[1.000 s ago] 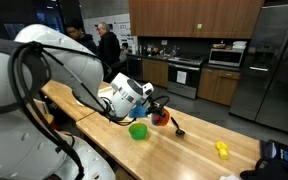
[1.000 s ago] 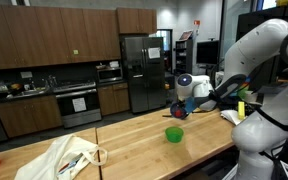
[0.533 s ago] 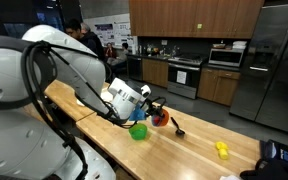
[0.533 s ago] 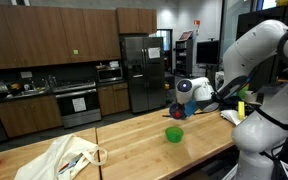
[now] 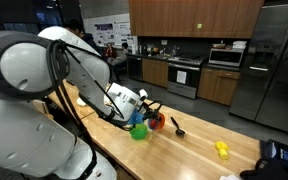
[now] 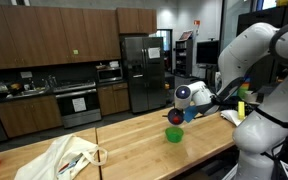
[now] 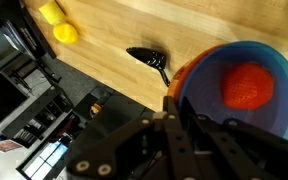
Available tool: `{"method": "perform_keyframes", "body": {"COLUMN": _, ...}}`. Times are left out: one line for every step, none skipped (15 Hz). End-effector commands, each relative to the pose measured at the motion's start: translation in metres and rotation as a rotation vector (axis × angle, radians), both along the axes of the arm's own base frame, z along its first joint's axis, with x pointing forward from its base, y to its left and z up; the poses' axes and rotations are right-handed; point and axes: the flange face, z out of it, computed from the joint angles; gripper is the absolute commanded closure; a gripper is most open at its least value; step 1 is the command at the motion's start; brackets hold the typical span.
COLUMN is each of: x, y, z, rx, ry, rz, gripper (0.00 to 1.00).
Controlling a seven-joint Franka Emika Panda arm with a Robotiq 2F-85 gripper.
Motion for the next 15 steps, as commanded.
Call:
{"method": "perform_keyframes", "body": {"x": -0.0013, "y": 0.0076, "z": -0.001, "rx": -0.008, "ry": -0.027, "rz": 0.032, "gripper": 0.98}}
{"method": "perform_keyframes", "body": {"x": -0.0016, "y": 0.0091, "z": -0.0011, "rx": -0.011, "ry": -0.033, "rz": 0.038, "gripper": 0.98}}
{"method": "perform_keyframes", "body": {"x": -0.0019, "y": 0.0108, "z": -0.0008, "rx": -0.013, "ry": -0.041, "rz": 0.044, "gripper": 0.98}}
{"method": "perform_keyframes", "body": {"x": -0.0022, "y": 0.0119, "z": -0.0007, "rx": -0.015, "ry": -0.046, "rz": 0.05, "gripper": 0.98}}
{"method": "perform_keyframes", "body": {"x": -0.0024, "y": 0.0127, "z": -0.0006, "rx": -0.017, "ry": -0.052, "rz": 0.054, "gripper": 0.98}}
{"method": "perform_keyframes", "body": {"x": -0.0026, "y": 0.0134, "z": -0.0006, "rx": -0.018, "ry": -0.056, "rz": 0.058, "gripper": 0.98}}
{"method": "perform_keyframes", "body": {"x": -0.0027, "y": 0.0137, "z": -0.0008, "rx": -0.019, "ry": -0.06, "rz": 0.061, "gripper": 0.98}}
{"method": "perform_keyframes", "body": {"x": -0.0029, "y": 0.0144, "z": -0.0008, "rx": -0.022, "ry": -0.064, "rz": 0.065, "gripper": 0.98}}
{"method": "perform_keyframes", "body": {"x": -0.0031, "y": 0.0147, "z": -0.0007, "rx": -0.023, "ry": -0.069, "rz": 0.067, "gripper": 0.98}}
{"method": "perform_keyframes", "body": {"x": -0.0032, "y": 0.0151, "z": -0.0005, "rx": -0.025, "ry": -0.073, "rz": 0.07, "gripper": 0.98}}
{"method": "perform_keyframes", "body": {"x": -0.0034, "y": 0.0155, "z": -0.0002, "rx": -0.025, "ry": -0.078, "rz": 0.072, "gripper": 0.98}}
{"method": "perform_keyframes", "body": {"x": -0.0034, "y": 0.0155, "z": 0.0, "rx": -0.026, "ry": -0.08, "rz": 0.074, "gripper": 0.98}}
{"method": "perform_keyframes", "body": {"x": -0.0035, "y": 0.0156, "z": 0.0001, "rx": -0.026, "ry": -0.082, "rz": 0.075, "gripper": 0.98}}
{"method": "perform_keyframes", "body": {"x": -0.0036, "y": 0.0157, "z": 0.0005, "rx": -0.025, "ry": -0.085, "rz": 0.078, "gripper": 0.98}}
{"method": "perform_keyframes", "body": {"x": -0.0036, "y": 0.0161, "z": 0.0009, "rx": -0.025, "ry": -0.088, "rz": 0.08, "gripper": 0.98}}
